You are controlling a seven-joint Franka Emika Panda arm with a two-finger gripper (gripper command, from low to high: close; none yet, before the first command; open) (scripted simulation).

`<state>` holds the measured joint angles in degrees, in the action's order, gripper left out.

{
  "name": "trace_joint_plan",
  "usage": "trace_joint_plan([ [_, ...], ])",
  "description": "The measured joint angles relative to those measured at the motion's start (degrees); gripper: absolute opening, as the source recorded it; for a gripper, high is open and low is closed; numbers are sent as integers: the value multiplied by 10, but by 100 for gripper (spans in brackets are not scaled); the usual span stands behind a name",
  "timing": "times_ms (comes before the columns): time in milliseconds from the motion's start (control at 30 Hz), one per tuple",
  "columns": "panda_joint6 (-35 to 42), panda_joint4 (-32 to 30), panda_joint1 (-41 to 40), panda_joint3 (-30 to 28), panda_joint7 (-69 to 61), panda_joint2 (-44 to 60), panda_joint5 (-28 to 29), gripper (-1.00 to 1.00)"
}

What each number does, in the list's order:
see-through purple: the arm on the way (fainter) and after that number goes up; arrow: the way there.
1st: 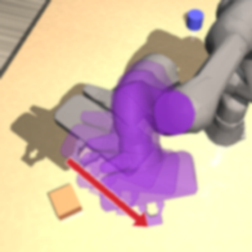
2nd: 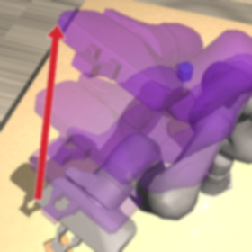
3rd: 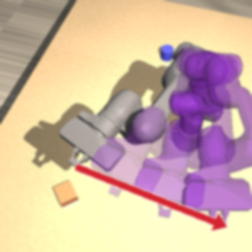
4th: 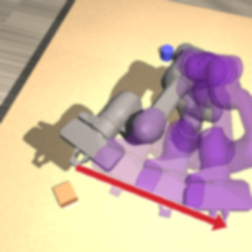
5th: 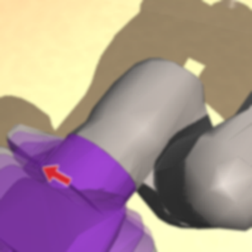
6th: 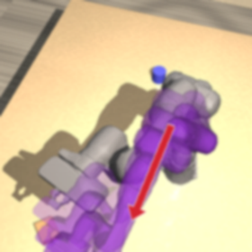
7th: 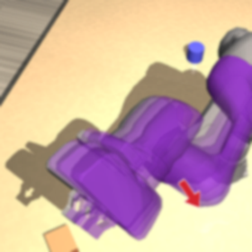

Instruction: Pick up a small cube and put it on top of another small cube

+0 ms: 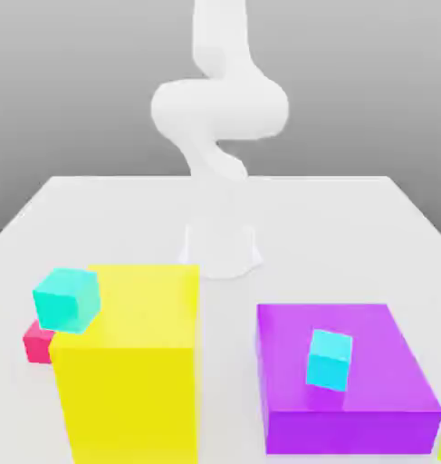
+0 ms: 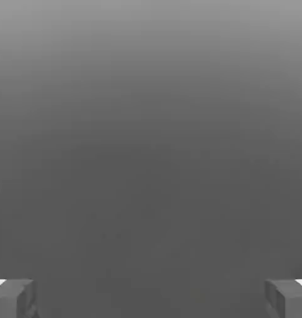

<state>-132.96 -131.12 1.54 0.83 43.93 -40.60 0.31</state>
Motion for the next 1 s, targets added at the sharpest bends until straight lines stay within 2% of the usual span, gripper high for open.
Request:
trace_joint_plan([
  [500,-71,39,81,66,-109,315,27,0],
  [1000,-138,79,175,117,-188,630,93,0],
])
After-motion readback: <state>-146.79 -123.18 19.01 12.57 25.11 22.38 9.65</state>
